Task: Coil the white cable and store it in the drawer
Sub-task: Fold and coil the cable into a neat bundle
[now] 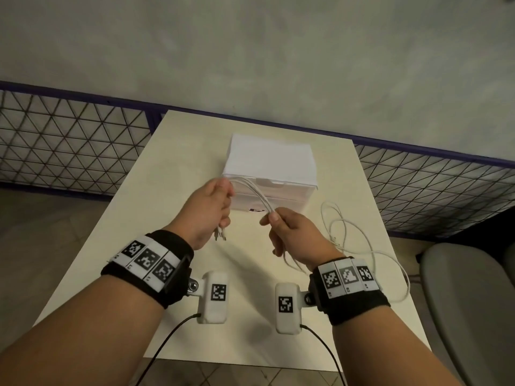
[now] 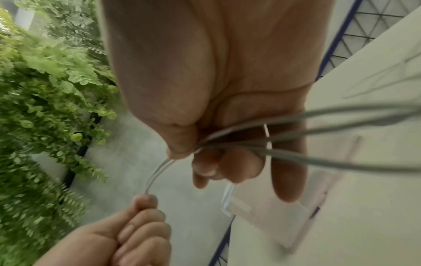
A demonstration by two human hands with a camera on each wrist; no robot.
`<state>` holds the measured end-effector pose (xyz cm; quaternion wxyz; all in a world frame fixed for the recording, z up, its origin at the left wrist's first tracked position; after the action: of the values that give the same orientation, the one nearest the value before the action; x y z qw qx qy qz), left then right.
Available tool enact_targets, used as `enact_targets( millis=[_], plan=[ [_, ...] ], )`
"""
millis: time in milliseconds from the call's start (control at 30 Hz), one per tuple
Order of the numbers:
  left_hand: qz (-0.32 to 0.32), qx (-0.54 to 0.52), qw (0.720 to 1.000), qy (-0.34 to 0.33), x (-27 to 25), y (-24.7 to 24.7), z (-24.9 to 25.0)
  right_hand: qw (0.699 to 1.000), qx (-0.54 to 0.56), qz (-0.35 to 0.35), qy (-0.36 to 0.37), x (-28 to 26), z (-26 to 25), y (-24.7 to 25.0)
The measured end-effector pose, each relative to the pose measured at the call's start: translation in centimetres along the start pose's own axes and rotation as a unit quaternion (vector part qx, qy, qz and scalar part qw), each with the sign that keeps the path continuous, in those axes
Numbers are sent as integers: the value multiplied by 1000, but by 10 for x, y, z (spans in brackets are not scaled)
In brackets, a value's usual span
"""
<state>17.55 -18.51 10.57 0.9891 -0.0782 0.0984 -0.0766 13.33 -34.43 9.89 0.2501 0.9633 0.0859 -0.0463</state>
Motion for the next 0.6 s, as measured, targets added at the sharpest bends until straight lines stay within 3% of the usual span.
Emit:
enact_targets(
  millis=[100, 300, 600],
  plan=[
    [50, -28, 998, -11, 3, 12, 6, 1000, -4, -4, -20, -5, 14, -12],
    [-21, 43, 999, -13, -6, -19, -7, 994, 39, 99, 28, 4, -14, -6],
    [-96, 20, 995, 14, -10, -43, -15, 989, -98, 50, 101, 11, -41, -15]
  ],
)
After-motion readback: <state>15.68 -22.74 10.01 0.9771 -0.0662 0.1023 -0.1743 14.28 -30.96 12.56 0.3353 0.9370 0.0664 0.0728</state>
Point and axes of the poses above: each hand's wrist, its own x-axis towards the middle knuckle, its own y-axis out of the back of the hand, z = x × y, the point moved 9 cm from there along x, towards the middle knuckle, and after that the axes turned 3 degrees about -x, right-handed, at the moved point
